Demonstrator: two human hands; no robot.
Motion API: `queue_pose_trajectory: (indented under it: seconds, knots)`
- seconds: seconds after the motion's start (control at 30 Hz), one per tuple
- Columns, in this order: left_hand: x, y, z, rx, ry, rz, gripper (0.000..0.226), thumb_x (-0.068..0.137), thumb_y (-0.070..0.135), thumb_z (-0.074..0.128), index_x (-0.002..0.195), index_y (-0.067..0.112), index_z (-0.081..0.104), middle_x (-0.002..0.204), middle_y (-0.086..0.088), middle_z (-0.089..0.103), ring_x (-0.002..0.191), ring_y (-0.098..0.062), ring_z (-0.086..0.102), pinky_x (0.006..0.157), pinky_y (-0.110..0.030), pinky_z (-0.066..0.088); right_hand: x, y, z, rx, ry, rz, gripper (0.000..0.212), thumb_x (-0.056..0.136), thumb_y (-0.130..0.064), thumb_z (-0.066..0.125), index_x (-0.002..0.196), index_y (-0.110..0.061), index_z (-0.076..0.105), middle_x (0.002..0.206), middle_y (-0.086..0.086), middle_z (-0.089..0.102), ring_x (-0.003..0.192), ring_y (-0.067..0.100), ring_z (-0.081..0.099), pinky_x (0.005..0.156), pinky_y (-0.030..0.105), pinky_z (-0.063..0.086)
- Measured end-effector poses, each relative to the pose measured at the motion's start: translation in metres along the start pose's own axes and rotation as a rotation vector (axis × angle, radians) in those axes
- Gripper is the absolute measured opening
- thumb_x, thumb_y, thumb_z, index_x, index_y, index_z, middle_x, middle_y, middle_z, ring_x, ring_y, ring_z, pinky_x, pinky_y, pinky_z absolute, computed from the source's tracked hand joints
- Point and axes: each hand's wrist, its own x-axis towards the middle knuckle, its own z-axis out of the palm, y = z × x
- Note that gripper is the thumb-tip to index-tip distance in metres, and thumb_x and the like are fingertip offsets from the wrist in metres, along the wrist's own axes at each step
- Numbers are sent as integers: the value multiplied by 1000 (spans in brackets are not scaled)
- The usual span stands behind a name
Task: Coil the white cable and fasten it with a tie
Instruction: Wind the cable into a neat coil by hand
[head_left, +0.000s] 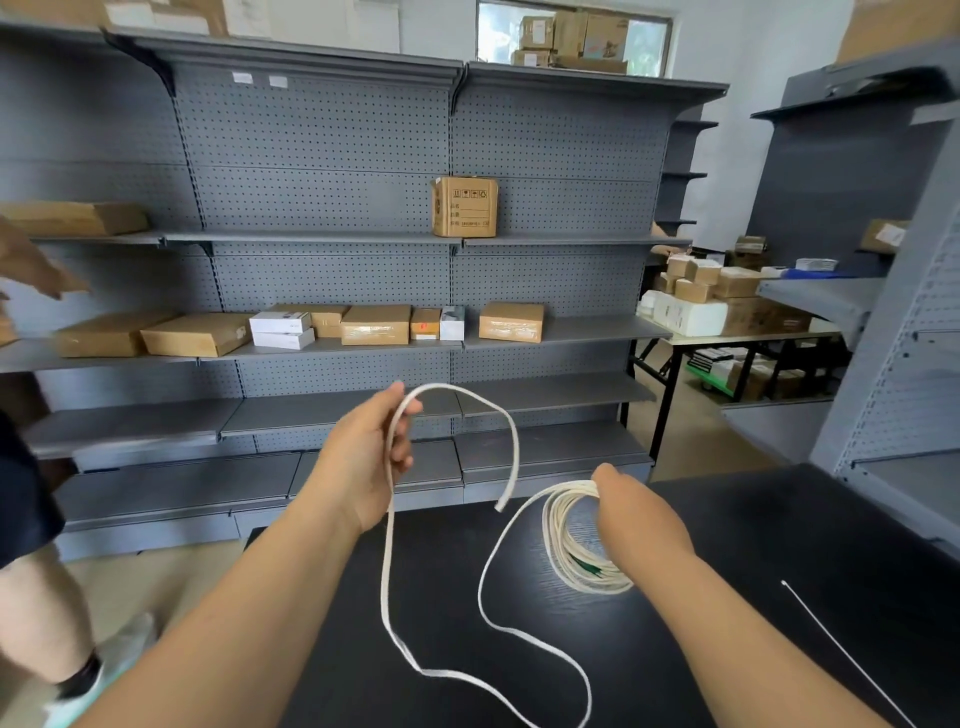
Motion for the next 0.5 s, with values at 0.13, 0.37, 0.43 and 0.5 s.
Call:
queue_pose_trajectory:
  seconds: [0.13,0.37,0.43,0.5]
  knots:
    - [3,-1,-2,52,217,209,28,94,31,53,69,20,57,56,5,33,48,-10,28,53,-23,27,1,1,3,-19,-5,-28,17,91,2,37,95,-15,36,84,1,40,76,24,45,60,31,34]
    - [1,-20,-4,581,235,290,31,93,33,52,76,8,56,64,1,44,61,-15,38,55,-29,30,5,4,10,-21,-23,-159,17,92,-3,37,86,-18,33,69,-4,35,72,25,47,54,32,32]
    - [5,-30,-9,757,184,213,31,93,32,53,76,7,58,65,-1,48,64,-19,42,56,-28,31,5,3,9,-9,-26,-185,15,93,-6,38,85,-18,33,72,-2,40,73,26,49,58,35,35]
    - [11,-39,-16,1061,91,92,32,93,28,50,66,11,52,63,-6,45,64,-24,40,55,-29,30,3,0,6,2,-40,-209,13,93,-8,38,87,-19,35,79,1,45,76,27,51,63,37,40]
